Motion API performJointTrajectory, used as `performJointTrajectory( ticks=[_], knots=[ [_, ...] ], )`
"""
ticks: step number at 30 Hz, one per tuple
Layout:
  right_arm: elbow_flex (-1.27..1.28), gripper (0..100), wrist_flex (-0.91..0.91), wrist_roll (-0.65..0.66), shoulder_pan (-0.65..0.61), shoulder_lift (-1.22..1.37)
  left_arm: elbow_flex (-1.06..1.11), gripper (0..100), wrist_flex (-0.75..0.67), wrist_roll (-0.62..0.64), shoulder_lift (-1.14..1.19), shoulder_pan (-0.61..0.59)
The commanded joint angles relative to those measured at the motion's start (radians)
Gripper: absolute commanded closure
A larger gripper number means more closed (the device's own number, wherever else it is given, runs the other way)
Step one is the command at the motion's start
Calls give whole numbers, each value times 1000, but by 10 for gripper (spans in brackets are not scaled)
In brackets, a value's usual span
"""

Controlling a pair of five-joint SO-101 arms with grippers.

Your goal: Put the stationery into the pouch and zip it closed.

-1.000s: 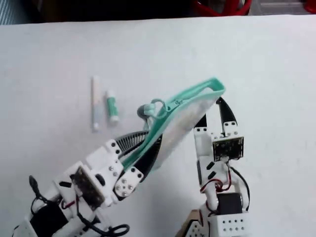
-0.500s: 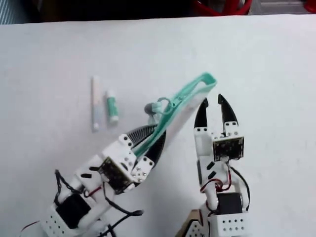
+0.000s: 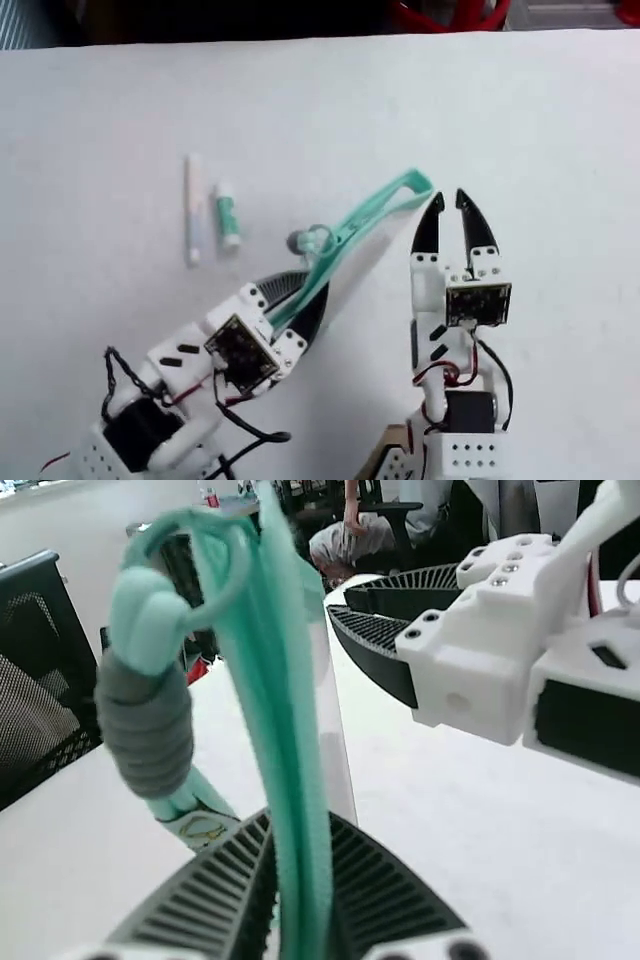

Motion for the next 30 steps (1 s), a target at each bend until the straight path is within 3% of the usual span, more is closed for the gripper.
performJointTrajectory(
  ticks=[1,7,12,18,21,30],
  knots=[
    [6,963,-16,-6,15,5,-114,973,199,12,5,-7],
    [6,961,7,2,-30,5,-167,973,397,-206,7,-8],
    [6,957,16,3,-50,5,-187,964,442,-324,7,-12],
    [6,957,42,3,-50,4,-285,786,436,-338,7,-209],
    [6,957,42,3,-51,4,-305,774,436,-344,7,-309],
    [6,957,58,3,-94,5,-249,774,434,-347,7,-265]
  ],
)
